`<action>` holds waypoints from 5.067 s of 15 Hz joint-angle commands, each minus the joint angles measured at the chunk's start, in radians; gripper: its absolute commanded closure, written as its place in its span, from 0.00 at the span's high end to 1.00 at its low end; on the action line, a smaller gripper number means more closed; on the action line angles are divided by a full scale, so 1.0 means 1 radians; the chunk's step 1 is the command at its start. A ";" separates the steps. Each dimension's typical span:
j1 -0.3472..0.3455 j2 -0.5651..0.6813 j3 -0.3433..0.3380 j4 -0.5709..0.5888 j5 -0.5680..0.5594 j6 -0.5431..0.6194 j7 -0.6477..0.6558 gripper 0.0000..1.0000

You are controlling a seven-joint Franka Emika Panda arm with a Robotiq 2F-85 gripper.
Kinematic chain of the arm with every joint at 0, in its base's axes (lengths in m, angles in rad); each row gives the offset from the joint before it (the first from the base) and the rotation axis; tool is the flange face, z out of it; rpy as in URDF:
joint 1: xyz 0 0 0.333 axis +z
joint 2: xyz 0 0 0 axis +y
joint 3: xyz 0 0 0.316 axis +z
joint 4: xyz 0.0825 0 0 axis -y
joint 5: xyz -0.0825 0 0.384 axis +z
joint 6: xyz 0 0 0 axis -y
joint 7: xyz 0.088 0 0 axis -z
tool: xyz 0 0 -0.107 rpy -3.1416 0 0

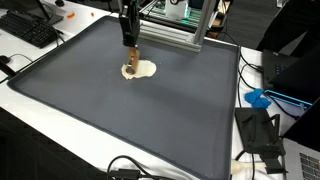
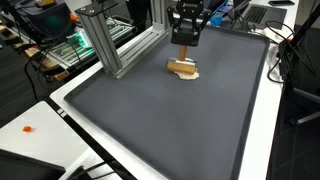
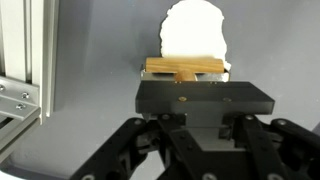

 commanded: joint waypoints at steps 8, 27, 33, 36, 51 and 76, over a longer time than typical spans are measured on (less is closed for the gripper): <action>-0.018 0.026 -0.020 -0.019 -0.005 0.087 -0.010 0.22; -0.047 -0.029 0.000 0.030 0.150 -0.015 -1.093 0.22; -0.052 -0.028 0.013 0.011 0.144 -0.080 -1.428 0.22; -0.047 -0.030 0.024 -0.018 0.134 -0.048 -1.553 0.22; -0.039 -0.015 0.069 -0.152 0.188 0.290 -1.632 0.22; -0.047 -0.333 0.049 -0.131 0.165 -0.046 -1.352 0.22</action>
